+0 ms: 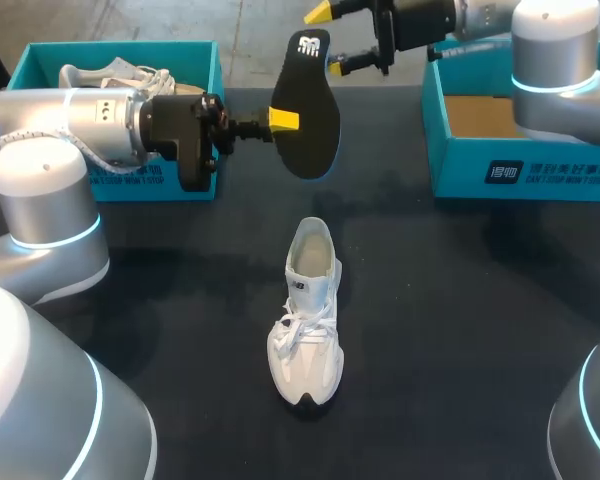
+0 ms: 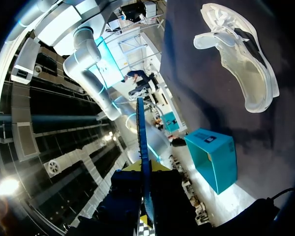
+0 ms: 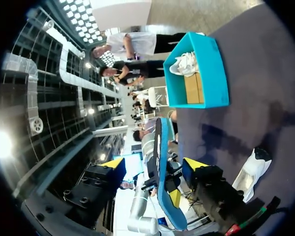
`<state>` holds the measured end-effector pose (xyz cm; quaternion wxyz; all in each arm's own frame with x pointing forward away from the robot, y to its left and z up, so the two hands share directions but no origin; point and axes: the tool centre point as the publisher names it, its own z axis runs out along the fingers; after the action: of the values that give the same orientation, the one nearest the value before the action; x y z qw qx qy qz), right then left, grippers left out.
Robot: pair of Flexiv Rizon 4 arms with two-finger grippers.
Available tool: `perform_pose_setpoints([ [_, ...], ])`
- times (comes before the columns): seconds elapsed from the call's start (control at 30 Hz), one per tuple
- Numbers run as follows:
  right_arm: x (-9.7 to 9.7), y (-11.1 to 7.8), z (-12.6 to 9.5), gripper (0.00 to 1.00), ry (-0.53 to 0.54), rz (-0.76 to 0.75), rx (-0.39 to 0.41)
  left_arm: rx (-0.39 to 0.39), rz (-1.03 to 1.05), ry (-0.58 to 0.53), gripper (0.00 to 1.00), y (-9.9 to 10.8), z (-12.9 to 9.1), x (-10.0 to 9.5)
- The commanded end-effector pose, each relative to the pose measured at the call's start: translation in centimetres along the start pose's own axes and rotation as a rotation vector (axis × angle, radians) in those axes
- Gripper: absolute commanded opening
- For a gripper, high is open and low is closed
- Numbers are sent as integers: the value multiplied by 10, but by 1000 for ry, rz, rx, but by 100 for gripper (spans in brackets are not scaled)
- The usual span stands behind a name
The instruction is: Take the shoe out of the shoebox, open the shoe tongue, remove and reinsert the insole, then place the shoe into the shoebox
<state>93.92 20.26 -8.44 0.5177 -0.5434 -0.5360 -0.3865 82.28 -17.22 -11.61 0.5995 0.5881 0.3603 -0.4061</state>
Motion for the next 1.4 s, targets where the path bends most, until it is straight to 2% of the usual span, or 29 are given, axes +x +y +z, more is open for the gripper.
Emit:
perform_pose_setpoints([
  [0.03,4,-15,-12,100,-17,6,-37,-10,4,0,0,-2,-1,-1],
  [0.23,0,-28,-27,100,-28,15,-75,-17,7,3,0,-1,-7,-2],
  [0.53,-11,-63,-47,100,-25,18,-118,-33,7,8,0,2,-19,-4],
  [0.77,-23,-95,-48,100,4,-4,-117,-46,-15,15,0,3,-29,-2],
  [0.9,-29,-106,-50,100,9,-3,-122,-44,-32,9,0,2,-34,-2],
  [1.2,-38,-127,-52,100,-1,7,-137,-36,-57,-3,0,-2,-48,-7],
  [1.4,-40,-133,-53,100,-12,2,-140,-27,-60,6,0,-10,-56,-8],
])
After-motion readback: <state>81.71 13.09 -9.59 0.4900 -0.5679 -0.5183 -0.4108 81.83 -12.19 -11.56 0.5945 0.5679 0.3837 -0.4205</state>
